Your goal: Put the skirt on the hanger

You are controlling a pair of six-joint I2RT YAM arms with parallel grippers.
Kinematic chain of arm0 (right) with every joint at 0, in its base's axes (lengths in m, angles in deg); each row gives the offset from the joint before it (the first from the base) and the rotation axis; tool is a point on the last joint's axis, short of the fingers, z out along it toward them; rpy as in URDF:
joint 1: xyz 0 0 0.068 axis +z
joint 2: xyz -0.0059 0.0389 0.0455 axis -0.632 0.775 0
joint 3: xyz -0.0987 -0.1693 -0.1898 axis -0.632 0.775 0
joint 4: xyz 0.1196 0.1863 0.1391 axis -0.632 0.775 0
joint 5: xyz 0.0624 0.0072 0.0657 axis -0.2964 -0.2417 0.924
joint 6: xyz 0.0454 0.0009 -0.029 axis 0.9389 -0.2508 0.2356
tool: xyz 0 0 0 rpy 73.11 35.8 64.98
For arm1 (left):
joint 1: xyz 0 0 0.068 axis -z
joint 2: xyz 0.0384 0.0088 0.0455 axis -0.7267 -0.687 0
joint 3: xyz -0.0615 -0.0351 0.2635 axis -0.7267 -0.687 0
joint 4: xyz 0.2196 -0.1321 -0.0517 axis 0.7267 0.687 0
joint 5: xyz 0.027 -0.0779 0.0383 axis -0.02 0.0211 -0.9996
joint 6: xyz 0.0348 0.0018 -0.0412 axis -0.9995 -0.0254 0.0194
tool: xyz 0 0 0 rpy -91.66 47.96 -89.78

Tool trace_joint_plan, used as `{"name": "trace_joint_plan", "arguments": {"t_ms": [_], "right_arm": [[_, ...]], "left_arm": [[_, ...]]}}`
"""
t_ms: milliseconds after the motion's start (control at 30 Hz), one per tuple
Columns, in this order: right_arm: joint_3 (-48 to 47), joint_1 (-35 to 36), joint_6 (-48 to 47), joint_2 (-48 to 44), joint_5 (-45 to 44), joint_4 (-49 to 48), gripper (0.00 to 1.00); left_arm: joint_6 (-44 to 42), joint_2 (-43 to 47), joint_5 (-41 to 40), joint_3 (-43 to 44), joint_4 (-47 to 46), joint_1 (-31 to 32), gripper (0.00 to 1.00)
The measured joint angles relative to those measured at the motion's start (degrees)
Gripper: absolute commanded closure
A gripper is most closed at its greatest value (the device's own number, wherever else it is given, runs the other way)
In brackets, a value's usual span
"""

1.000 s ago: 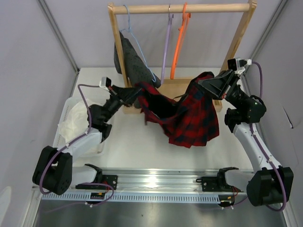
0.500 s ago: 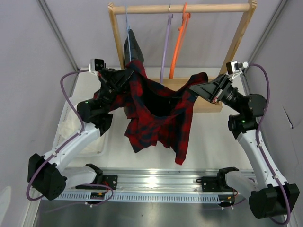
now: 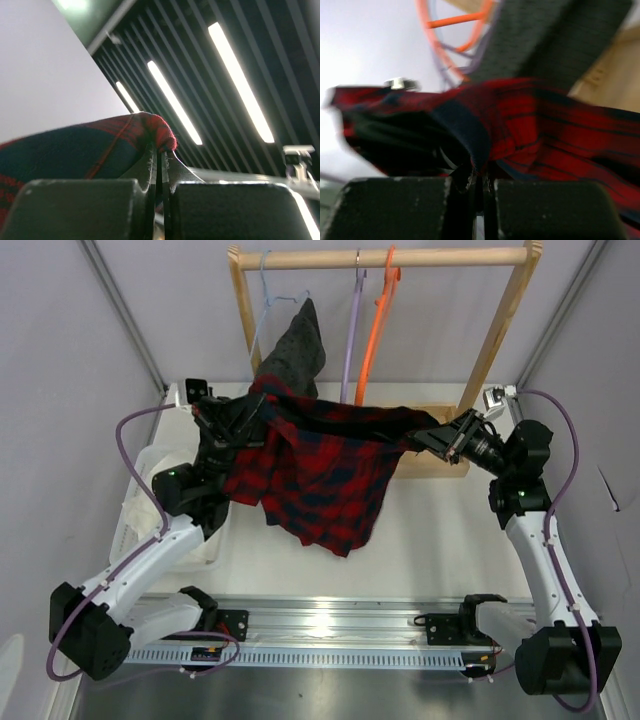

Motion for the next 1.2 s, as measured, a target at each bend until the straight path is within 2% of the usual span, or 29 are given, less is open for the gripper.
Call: {"name": "trace_joint_plan", "arguments": {"t_ms": [200, 367, 533, 667, 867, 1200], "right_arm": [[-7.4, 0.2, -15.3, 3.1, -6.0, 20.1, 1.0], [-7.9, 0.2, -24.2, 4.8, -13.9, 30.1, 1.0], [-6.9, 0.7, -28.0, 5.9, -19.4, 35.5, 1.0], [-6.9, -0.6, -29.6, 6.8, -23.3, 38.4, 1.0], [-6.9, -3.3, -30.4, 8.8, -24.4, 42.2, 1.0], [-6.9, -4.2, -31.3, 13.3, -25.7, 45.6, 1.0]], "left_arm": [[-0.5, 1.5, 4.3, -1.7, -0.2, 7.6, 1.0], [-0.5, 1.7, 6.7, -7.6, 0.4, 12.8, 1.0], [-1.7, 0.6, 9.9, -10.8, 1.5, 19.9, 1.0], [-2.1, 1.5, 10.8, -15.4, 1.9, 20.3, 1.0], [-2.7, 4.3, 12.8, -19.5, 6.4, 20.3, 1.0], [-4.1, 5.8, 17.1, -20.6, 13.9, 20.9, 1.0]]}}
